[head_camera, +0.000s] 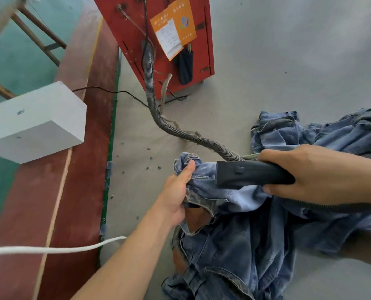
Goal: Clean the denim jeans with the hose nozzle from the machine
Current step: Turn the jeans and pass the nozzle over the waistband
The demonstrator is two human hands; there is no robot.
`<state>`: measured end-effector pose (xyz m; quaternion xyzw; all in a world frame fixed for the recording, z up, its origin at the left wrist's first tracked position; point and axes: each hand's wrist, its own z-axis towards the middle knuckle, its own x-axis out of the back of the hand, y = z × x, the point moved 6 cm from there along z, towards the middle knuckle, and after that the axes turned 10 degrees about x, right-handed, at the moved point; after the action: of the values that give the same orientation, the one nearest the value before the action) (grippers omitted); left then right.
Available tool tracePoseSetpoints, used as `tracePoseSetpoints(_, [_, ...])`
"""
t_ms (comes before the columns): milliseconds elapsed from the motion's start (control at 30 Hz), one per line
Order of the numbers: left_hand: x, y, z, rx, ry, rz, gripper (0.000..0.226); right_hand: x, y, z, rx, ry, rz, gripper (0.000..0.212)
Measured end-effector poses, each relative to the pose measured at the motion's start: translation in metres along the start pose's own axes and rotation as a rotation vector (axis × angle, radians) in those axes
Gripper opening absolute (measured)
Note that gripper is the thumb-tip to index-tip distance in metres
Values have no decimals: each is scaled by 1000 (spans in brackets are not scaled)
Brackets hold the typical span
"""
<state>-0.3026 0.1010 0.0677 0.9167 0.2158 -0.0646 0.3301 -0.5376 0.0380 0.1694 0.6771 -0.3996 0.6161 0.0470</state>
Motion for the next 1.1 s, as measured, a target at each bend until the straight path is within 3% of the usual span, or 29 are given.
tracePoseSetpoints(133, [-9,-6,-4,1,-75,11,48,-4,-24,14,64,38,42,24])
tracePoseSetpoints(300, [11,-6,-14,23,-83,-8,57,16,-18,16,40,228,171,30])
tracePoseSetpoints(533, [41,9,-36,-151,-87,-36,48,11,-21,10,48,83,78,32])
tracePoseSetpoints(667, [28,-15,-43,-4,-324,-8,74,-4,-58,22,150,18,61,30])
tracePoseSetpoints(767, [19,-40,-46,142,-482,-12,96,-2,-72,26,188,90,120,30])
tracePoseSetpoints(867, [14,-61,-47,195,-559,-93,96,16,-57,23,145,160,136,33])
tracePoseSetpoints(1100, [3,-61,-50,239,-620,-258,96,-20,-61,18,200,-127,-66,33])
